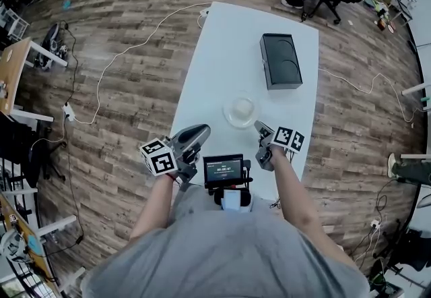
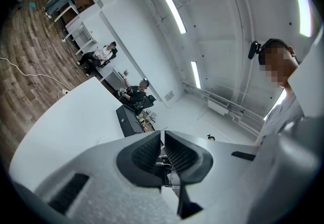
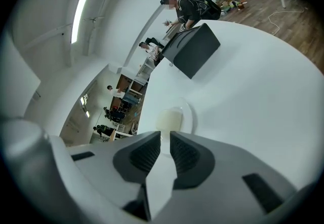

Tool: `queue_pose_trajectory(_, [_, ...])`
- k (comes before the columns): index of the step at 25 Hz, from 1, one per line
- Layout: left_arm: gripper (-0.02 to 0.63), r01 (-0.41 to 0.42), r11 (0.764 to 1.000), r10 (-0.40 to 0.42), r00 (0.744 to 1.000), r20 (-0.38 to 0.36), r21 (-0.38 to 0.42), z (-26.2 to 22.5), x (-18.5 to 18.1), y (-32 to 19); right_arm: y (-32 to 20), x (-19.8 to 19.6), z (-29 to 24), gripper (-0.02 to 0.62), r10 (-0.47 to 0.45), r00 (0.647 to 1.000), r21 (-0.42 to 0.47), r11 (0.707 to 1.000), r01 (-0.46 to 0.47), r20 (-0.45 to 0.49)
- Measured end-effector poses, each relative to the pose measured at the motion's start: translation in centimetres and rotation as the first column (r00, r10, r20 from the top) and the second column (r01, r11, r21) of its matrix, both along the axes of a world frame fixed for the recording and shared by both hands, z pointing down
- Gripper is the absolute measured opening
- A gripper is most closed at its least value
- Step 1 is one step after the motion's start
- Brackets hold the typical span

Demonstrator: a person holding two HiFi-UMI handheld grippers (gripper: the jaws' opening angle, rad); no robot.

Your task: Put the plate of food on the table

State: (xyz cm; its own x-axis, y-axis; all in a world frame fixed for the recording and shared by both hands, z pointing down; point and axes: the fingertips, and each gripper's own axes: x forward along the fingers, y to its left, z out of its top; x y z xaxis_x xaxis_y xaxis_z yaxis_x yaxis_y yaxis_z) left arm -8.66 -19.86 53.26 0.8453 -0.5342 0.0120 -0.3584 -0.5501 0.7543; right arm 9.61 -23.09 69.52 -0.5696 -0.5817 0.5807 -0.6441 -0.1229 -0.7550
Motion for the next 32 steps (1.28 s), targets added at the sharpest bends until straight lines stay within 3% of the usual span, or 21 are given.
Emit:
queue_pose_trajectory(13, [0.031, -0.003, 1.000, 0.003, 1.000, 0.008, -0.009, 0.0, -0.3, 0.3, 2.6, -1.2, -1.2, 0.058, -0.077, 0.997, 0.051, 0.996, 0.077, -0.006])
queue_pose_trajectory(20, [0.031, -0.018, 1.000, 0.018, 1.000, 0.011, 0.003, 0.4, -0.2, 0.6, 3.8, -2.3, -4.2, 0.057, -0.174, 0.984, 0.182, 0.967, 0.178, -0.041])
queue_pose_trajectory(32, [0.031, -0.031, 1.000, 0.031, 0.999, 0.019, -0.002, -0.6, 0.3, 0.8, 5.8, -2.8, -8.7, 0.051, -0.207, 0.974, 0.295, 0.929, 0.224, -0.088])
